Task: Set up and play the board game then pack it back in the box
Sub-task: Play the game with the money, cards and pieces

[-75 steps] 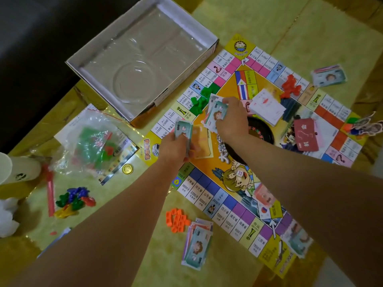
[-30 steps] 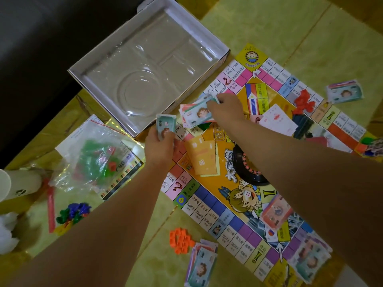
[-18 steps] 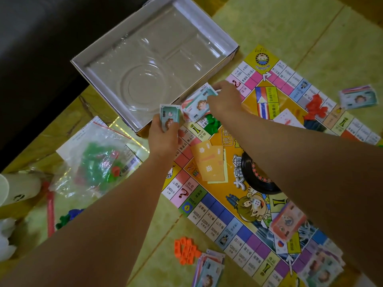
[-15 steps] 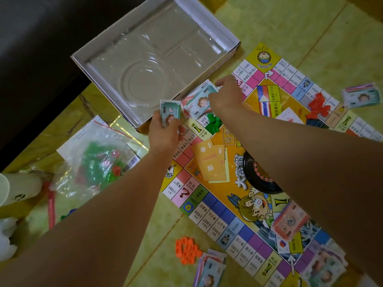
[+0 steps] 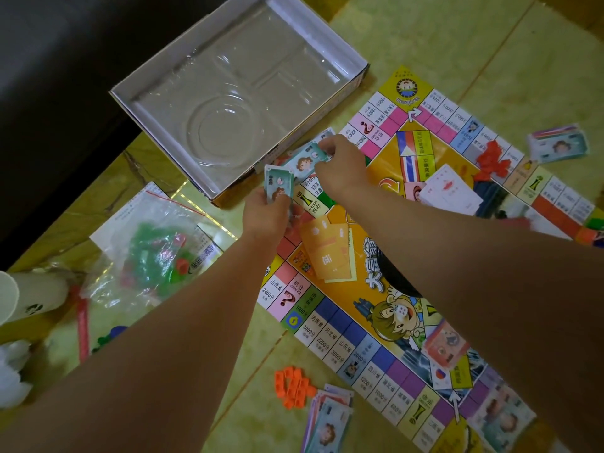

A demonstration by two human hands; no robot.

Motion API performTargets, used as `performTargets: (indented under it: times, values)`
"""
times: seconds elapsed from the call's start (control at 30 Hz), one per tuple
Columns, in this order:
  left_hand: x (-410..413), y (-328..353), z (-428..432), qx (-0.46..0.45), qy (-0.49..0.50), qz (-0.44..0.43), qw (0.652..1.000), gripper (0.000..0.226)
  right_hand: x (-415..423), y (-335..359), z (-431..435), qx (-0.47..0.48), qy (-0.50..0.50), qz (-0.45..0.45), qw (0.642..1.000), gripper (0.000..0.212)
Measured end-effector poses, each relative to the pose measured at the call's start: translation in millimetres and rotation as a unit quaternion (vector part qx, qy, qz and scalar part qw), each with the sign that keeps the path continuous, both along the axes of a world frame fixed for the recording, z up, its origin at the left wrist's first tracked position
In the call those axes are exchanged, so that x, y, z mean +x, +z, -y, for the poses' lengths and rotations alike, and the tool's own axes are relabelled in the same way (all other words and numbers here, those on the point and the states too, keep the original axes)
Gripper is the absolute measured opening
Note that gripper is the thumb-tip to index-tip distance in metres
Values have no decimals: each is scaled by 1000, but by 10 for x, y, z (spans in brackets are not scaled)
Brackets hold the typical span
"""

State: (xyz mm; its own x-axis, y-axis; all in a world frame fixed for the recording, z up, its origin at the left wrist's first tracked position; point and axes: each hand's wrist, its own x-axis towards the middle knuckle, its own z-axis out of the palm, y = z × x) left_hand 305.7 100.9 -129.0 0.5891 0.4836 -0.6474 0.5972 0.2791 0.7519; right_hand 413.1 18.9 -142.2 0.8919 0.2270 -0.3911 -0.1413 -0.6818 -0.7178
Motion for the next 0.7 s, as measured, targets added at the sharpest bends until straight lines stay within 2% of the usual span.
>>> performTargets:
  times: [0.1, 0.17, 0.23, 0.37, 0.5, 0.57, 0.7]
  values:
    - [-29, 19, 29, -4, -4, -12, 1000, 26, -86, 38, 31, 27, -24, 25, 999, 31]
    - [-80, 39, 49, -3, -16, -16, 1000, 27, -191, 84, 54, 56, -39, 36, 997, 20]
    - [-142, 72, 66, -5, -29, -12, 1000, 25, -314, 150, 76, 86, -33, -3, 996, 13]
    - [-271, 186, 119, -43, -55, 21, 997, 12, -567, 272, 161, 116, 27, -141, 983, 25]
    - [-498, 294, 187, -127, -91, -9, 988, 10, -813, 324, 300, 119, 35, -146, 981, 18]
    - [-650, 318, 225, -161, -102, -40, 981, 18, -970, 343, 397, 123, 30, -148, 981, 20]
    - [-936, 328, 290, -141, -149, -68, 976, 29, -1292, 352, 565, 125, 14, -167, 978, 24]
